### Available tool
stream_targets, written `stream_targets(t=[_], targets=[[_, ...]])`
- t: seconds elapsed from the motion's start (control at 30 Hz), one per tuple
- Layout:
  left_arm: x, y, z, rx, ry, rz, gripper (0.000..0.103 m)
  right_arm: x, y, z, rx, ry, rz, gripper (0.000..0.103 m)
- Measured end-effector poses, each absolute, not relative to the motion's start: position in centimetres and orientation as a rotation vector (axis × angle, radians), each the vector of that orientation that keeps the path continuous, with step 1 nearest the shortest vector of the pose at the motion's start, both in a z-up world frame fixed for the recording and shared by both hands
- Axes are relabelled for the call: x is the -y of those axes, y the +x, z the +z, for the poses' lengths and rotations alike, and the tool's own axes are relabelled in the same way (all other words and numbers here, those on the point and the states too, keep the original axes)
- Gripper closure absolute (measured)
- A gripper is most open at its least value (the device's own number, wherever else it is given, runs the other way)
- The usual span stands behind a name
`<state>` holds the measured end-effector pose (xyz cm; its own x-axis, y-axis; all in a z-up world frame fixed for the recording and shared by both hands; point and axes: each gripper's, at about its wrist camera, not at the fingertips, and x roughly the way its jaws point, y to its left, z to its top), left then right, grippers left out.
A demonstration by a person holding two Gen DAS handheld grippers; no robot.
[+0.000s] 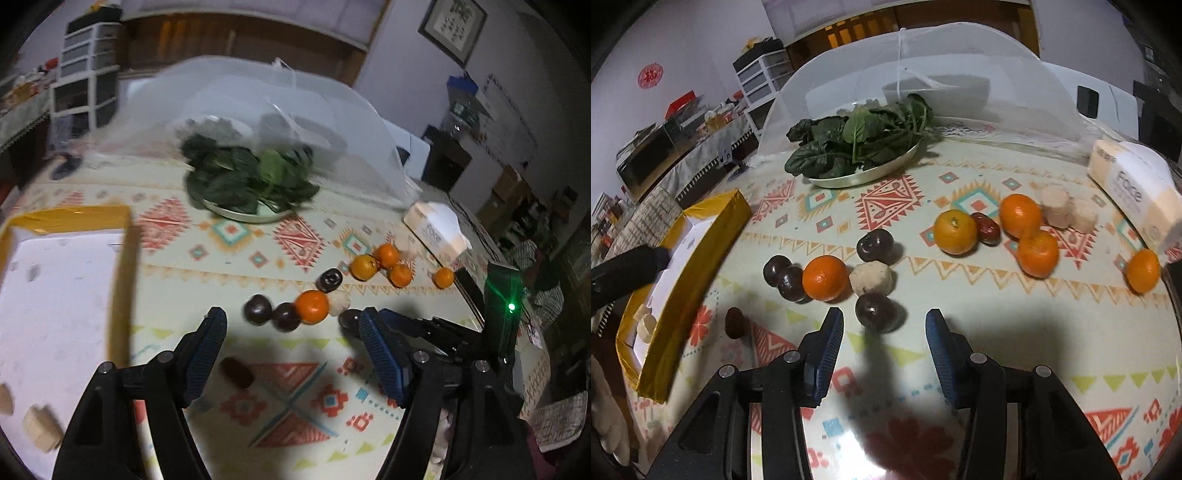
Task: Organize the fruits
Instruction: 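Grasp a mandarin with the left tool while the right tool grasps a dark chestnut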
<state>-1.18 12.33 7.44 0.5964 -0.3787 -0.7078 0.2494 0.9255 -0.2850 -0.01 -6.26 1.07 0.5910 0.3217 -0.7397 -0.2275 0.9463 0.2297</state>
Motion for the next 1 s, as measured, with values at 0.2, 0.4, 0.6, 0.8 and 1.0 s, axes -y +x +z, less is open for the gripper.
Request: stream_targets(t=[0.2, 0.4, 0.6, 0.8, 1.0], targets=[[-10.0, 1.4, 5.4, -0.919, -0.138, -0.408, 0.043, 5.8, 0.3, 0.5, -0.874, 0.097, 0.336, 0.077], [-7.5, 2.9, 4.4, -0.914, -0.053, -0.437, 0.043, 7.8, -0.3, 0.7, -0.883, 0.152, 0.302, 0.078], [-4.8, 3.4, 2.4, -0.924, 0.144, -0.456, 0.043, 10.2, -0.2, 0.9, -0.882, 0.247, 0.291, 0.078], [-3.9, 3.3, 1.7, -0.898, 0.253, -0.441, 0.060, 10.4, -0.2, 0.9, -0.884, 0.273, 0.306, 0.077], [-3.2, 2.7, 1.8, -0.871, 0.298, -0.410, 0.072, 10.5, -0.2, 0.8, -0.887, 0.276, 0.298, 0.077]])
